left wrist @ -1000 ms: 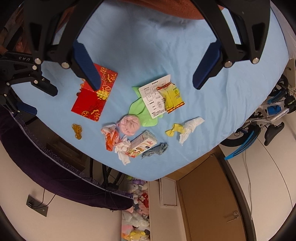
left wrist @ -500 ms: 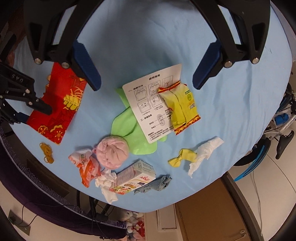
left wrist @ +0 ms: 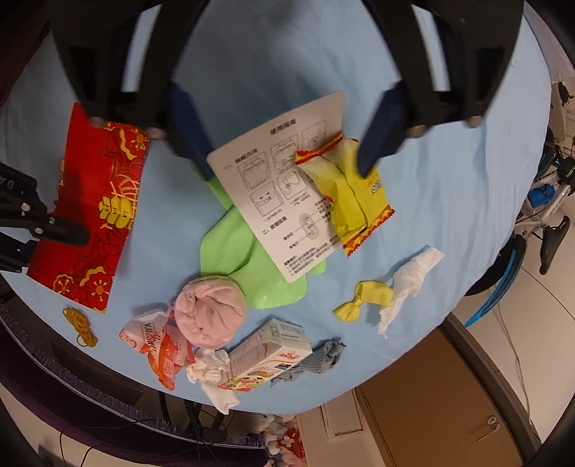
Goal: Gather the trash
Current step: 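Grasp the red envelope with the right tool while the left tool grasps the white leaflet, then carry the red envelope and white leaflet to the grey bin and release both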
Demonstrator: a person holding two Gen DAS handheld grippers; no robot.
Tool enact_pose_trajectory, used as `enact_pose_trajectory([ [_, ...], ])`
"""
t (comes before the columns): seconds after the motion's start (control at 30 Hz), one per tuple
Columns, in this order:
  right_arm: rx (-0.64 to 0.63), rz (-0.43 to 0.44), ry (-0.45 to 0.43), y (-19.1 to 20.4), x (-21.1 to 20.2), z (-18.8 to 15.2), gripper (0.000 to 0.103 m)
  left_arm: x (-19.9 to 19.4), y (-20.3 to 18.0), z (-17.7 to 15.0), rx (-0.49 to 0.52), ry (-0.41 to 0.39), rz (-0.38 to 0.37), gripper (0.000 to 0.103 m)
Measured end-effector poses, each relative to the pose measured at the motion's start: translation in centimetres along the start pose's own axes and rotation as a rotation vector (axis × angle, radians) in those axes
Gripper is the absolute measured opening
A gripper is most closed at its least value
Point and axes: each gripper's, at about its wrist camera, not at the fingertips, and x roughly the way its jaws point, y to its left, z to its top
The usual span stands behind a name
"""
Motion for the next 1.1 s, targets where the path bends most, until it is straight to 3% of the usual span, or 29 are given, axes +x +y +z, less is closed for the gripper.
enact_pose_trajectory([
  [0.07,-0.001,0.010,0.000,0.1,-0.1,0.0,0.034,1.2,0.2,-0.1,-0.017,0.062,-0.043,0.034],
  [0.13,-0.005,0.013,-0.002,0.2,-0.1,0.1,0.033,1.6,0.3,-0.1,-0.027,0.081,-0.052,0.032],
  [0.4,-0.009,0.038,-0.019,0.3,-0.5,0.2,0.022,0.5,0.3,0.1,-0.032,0.005,-0.063,0.014],
  [0.6,-0.013,0.080,-0.043,0.6,-1.4,0.5,0.003,-1.8,0.7,0.4,-0.046,-0.095,-0.125,0.004],
  [0.73,-0.024,0.079,-0.063,1.2,-2.2,0.3,0.001,-3.2,0.9,0.5,-0.058,-0.141,-0.179,0.001],
  [1.1,0.049,0.045,-0.132,1.6,-7.4,-0.1,0.000,-7.1,1.8,0.4,-0.136,-0.171,-0.320,0.001],
])
